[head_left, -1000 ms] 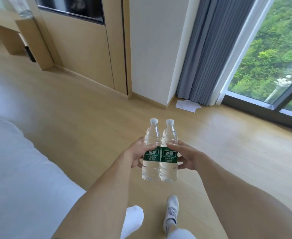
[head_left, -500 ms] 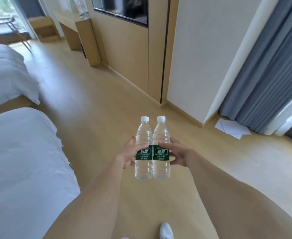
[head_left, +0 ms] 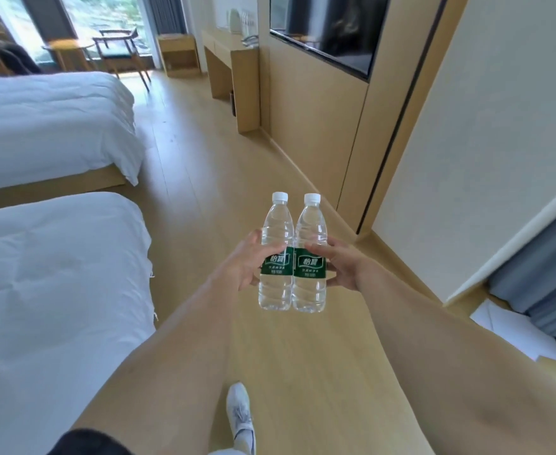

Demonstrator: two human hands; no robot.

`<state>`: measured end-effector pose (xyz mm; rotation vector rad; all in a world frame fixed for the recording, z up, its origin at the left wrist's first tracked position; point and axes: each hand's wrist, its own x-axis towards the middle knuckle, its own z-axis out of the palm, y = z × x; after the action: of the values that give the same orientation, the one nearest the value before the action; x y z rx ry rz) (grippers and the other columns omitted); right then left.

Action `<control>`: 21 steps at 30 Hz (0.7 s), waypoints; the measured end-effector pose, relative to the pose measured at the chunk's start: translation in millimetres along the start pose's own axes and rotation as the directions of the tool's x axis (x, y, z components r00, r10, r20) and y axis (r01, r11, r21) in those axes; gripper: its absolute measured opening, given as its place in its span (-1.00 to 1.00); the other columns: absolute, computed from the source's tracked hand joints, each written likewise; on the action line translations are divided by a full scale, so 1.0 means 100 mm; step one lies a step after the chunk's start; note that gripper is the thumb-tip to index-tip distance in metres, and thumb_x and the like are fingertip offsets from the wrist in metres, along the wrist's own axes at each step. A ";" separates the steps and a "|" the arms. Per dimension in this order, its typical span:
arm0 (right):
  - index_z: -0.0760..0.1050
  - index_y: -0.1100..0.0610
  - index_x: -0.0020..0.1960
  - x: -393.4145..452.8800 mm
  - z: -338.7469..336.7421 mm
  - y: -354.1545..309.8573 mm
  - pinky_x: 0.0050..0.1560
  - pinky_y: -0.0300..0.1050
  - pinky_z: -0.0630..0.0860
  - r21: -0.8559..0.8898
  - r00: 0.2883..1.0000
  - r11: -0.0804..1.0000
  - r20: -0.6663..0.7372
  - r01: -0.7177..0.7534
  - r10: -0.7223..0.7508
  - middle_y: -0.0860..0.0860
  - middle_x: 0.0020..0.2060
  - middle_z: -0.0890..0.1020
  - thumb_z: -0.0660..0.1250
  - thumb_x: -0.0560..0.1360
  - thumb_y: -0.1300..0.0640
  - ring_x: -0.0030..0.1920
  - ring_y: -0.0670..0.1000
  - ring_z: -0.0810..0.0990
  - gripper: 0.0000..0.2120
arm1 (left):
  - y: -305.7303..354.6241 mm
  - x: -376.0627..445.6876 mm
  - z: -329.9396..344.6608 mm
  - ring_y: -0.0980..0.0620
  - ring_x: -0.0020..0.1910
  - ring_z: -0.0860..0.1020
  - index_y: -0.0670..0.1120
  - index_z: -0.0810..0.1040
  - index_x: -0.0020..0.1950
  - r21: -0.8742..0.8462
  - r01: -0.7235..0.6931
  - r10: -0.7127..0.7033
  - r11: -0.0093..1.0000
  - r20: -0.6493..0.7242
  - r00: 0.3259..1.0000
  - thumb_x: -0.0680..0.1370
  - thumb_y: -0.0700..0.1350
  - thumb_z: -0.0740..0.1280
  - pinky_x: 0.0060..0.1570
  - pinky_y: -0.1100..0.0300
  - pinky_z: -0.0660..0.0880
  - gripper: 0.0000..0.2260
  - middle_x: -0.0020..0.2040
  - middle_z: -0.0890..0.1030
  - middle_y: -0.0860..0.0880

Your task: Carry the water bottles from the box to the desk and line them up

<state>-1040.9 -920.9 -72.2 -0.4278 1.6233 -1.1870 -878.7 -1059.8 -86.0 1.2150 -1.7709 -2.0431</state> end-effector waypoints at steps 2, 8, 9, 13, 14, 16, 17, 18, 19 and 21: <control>0.51 -0.02 0.33 0.32 0.09 -0.17 0.26 0.35 0.48 -0.025 1.000 1.000 0.003 0.001 -0.001 0.09 0.15 0.68 0.53 0.44 -0.02 0.18 0.13 0.63 -0.52 | 0.07 0.29 -0.19 -0.20 0.02 0.70 0.09 0.44 0.28 -0.013 -0.001 0.001 1.000 -0.006 1.000 0.49 0.02 0.52 0.06 -0.37 0.56 -0.57 0.09 0.69 -0.11; 0.52 -0.01 0.32 1.32 0.42 -0.79 0.23 0.32 0.52 -0.069 1.000 0.998 0.005 -0.010 0.011 0.08 0.14 0.69 0.53 0.44 0.00 0.17 0.13 0.64 -0.53 | 0.42 1.17 -0.90 -0.17 -0.02 0.72 0.15 0.50 0.20 -0.076 -0.003 0.003 0.997 -0.005 1.000 0.42 0.06 0.54 0.08 -0.36 0.55 -0.59 -0.03 0.74 -0.05; 0.52 -0.01 0.33 1.48 0.49 -0.90 0.22 0.32 0.52 -0.073 1.000 0.997 0.006 -0.010 0.010 0.08 0.14 0.69 0.53 0.45 0.00 0.17 0.13 0.64 -0.52 | 0.49 1.29 -1.02 -0.18 -0.01 0.71 0.16 0.50 0.18 -0.083 -0.005 0.004 0.997 -0.006 1.000 0.40 0.08 0.55 0.08 -0.37 0.55 -0.59 -0.03 0.74 -0.04; 0.50 0.00 0.35 2.05 0.72 -1.30 0.20 0.28 0.54 -0.065 1.000 0.998 0.022 0.000 0.002 0.08 0.14 0.68 0.51 0.46 0.02 0.17 0.12 0.63 -0.52 | 0.77 1.75 -1.46 -0.22 0.07 0.69 0.23 0.54 0.06 -0.080 -0.010 0.009 0.997 -0.020 1.000 0.37 0.10 0.54 0.13 -0.35 0.49 -0.68 -0.05 0.74 -0.02; 0.50 -0.01 0.35 2.17 0.77 -1.38 0.18 0.27 0.55 -0.063 1.000 0.998 0.030 0.001 0.001 0.08 0.14 0.68 0.50 0.47 0.02 0.16 0.12 0.63 -0.53 | 0.83 1.85 -1.56 -0.21 0.06 0.69 0.24 0.55 0.05 -0.077 -0.017 0.015 0.997 -0.025 1.000 0.37 0.11 0.54 0.13 -0.36 0.50 -0.69 -0.05 0.74 -0.01; 0.51 -0.01 0.34 2.43 0.86 -1.52 0.15 0.25 0.57 -0.061 0.999 0.998 0.046 0.009 -0.006 0.08 0.14 0.68 0.49 0.49 0.04 0.16 0.11 0.63 -0.56 | 0.94 2.05 -1.74 -0.18 0.02 0.71 0.24 0.54 0.07 -0.078 -0.025 0.023 0.997 -0.024 0.999 0.35 0.12 0.54 0.12 -0.37 0.52 -0.66 -0.05 0.74 0.01; 0.51 -0.01 0.34 2.56 0.90 -1.60 0.15 0.25 0.57 -0.060 0.999 0.998 0.050 0.010 -0.007 0.08 0.15 0.68 0.48 0.50 0.04 0.17 0.11 0.63 -0.58 | 0.98 2.15 -1.83 -0.16 0.00 0.72 0.23 0.54 0.11 -0.082 -0.025 0.023 0.996 -0.026 0.999 0.35 0.12 0.54 0.09 -0.37 0.54 -0.62 -0.05 0.74 0.01; 0.50 -0.01 0.33 2.69 0.95 -1.67 0.17 0.26 0.57 -0.062 0.999 0.998 0.053 0.009 -0.006 0.08 0.15 0.68 0.48 0.50 0.03 0.17 0.11 0.63 -0.58 | 1.03 2.26 -1.92 -0.14 -0.02 0.72 0.21 0.53 0.15 -0.089 -0.024 0.021 0.996 -0.030 0.999 0.36 0.11 0.55 0.07 -0.37 0.55 -0.59 -0.04 0.74 0.01; 0.50 -0.02 0.32 2.83 0.99 -1.73 0.18 0.27 0.55 -0.065 0.998 0.998 0.060 0.007 -0.003 0.08 0.15 0.68 0.48 0.50 0.03 0.17 0.11 0.63 -0.59 | 1.07 2.36 -2.00 -0.12 -0.04 0.73 0.20 0.52 0.17 -0.097 -0.023 0.019 0.995 -0.035 0.999 0.37 0.09 0.55 0.04 -0.36 0.57 -0.58 -0.04 0.74 0.00; 0.51 -0.02 0.30 3.11 1.06 -1.84 0.20 0.30 0.54 -0.064 0.997 0.998 0.078 -0.003 0.008 0.08 0.15 0.67 0.48 0.50 0.03 0.16 0.12 0.63 -0.61 | 1.13 2.59 -2.15 -0.08 -0.09 0.73 0.20 0.54 0.16 -0.113 -0.023 0.017 0.993 -0.052 0.999 0.39 0.07 0.55 0.00 -0.34 0.59 -0.61 -0.05 0.74 0.00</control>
<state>-1123.3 -1287.9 -75.2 -0.5045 1.5975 -1.1033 -945.1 -1408.5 -94.2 1.2000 -1.6143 -2.0525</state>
